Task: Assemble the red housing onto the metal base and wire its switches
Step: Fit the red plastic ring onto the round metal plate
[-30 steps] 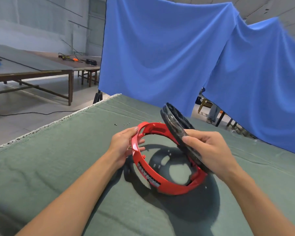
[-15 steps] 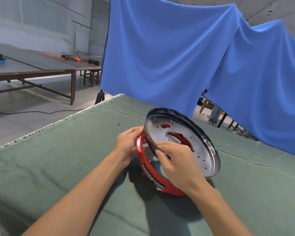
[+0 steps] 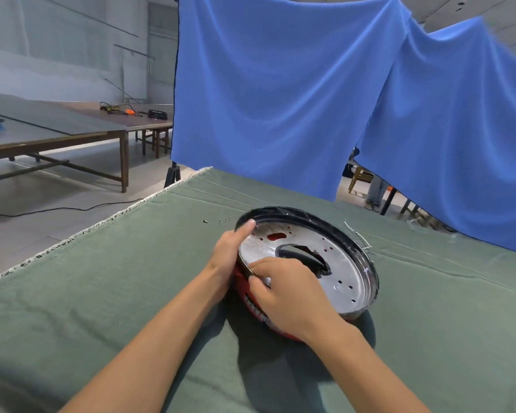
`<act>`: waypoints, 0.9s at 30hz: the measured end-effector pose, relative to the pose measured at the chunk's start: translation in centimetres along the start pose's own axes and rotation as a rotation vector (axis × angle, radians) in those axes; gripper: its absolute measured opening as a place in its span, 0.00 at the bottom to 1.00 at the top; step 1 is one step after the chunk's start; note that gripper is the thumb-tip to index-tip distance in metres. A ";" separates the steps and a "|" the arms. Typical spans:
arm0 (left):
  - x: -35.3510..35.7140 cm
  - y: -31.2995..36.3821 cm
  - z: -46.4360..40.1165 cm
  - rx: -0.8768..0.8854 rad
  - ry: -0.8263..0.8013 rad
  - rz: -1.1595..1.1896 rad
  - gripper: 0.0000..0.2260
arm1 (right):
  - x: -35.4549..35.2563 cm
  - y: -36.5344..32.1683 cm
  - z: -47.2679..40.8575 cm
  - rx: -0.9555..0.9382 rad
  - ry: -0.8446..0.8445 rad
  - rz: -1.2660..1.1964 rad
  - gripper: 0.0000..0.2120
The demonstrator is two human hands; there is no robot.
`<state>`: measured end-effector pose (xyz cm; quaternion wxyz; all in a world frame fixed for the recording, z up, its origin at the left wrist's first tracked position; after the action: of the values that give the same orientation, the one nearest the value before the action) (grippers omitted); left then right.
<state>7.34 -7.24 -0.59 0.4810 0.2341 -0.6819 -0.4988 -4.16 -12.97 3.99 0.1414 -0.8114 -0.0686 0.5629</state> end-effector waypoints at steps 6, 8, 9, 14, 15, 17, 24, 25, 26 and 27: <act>-0.1 1.2 0.6 -0.004 0.092 -0.335 0.09 | -1.7 1.6 -0.8 0.140 -0.100 -0.247 0.17; -0.2 1.7 0.8 0.005 0.082 -0.428 0.09 | -2.7 2.9 -1.3 0.224 -0.085 -0.239 0.20; -0.4 1.8 0.7 0.010 0.071 -0.440 0.10 | -3.2 3.5 -1.5 0.245 -0.084 -0.203 0.18; -1.1 2.4 1.1 -0.009 0.010 -0.467 0.19 | -3.3 4.9 -2.2 0.253 -0.222 -0.042 0.10; -1.1 2.4 1.2 -0.004 0.001 -0.483 0.18 | -3.1 4.9 -2.4 0.235 -0.238 -0.008 0.12; -0.9 2.3 1.2 -0.007 -0.027 -0.506 0.15 | -2.6 5.0 -3.3 0.207 -0.244 0.068 0.21; -0.7 1.2 1.2 -0.038 -0.097 -0.525 0.06 | 0.8 5.4 -4.0 0.130 -0.374 0.259 0.33; -0.9 1.1 1.0 -0.033 -0.102 -0.517 0.04 | 1.1 5.7 -3.9 0.124 -0.374 0.281 0.33; -1.0 1.2 0.8 -0.024 -0.094 -0.489 0.06 | 1.1 5.9 -3.8 0.121 -0.367 0.286 0.33; -1.1 1.2 0.4 -0.025 -0.068 -0.436 0.09 | 1.1 6.2 -3.8 0.121 -0.358 0.281 0.33</act>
<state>7.62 -5.70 0.06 0.3411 0.3531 -0.6247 -0.6072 -0.52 -19.12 2.34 0.0957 -0.6904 0.0547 0.7150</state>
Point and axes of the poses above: each hand's wrist, its own z-axis away from the middle knuckle, its own x-axis out of the palm, y = z × x, the point moved 3 cm from there along -z, towards the middle knuckle, and after that the axes turned 9 degrees about x, right-handed, at the moved point
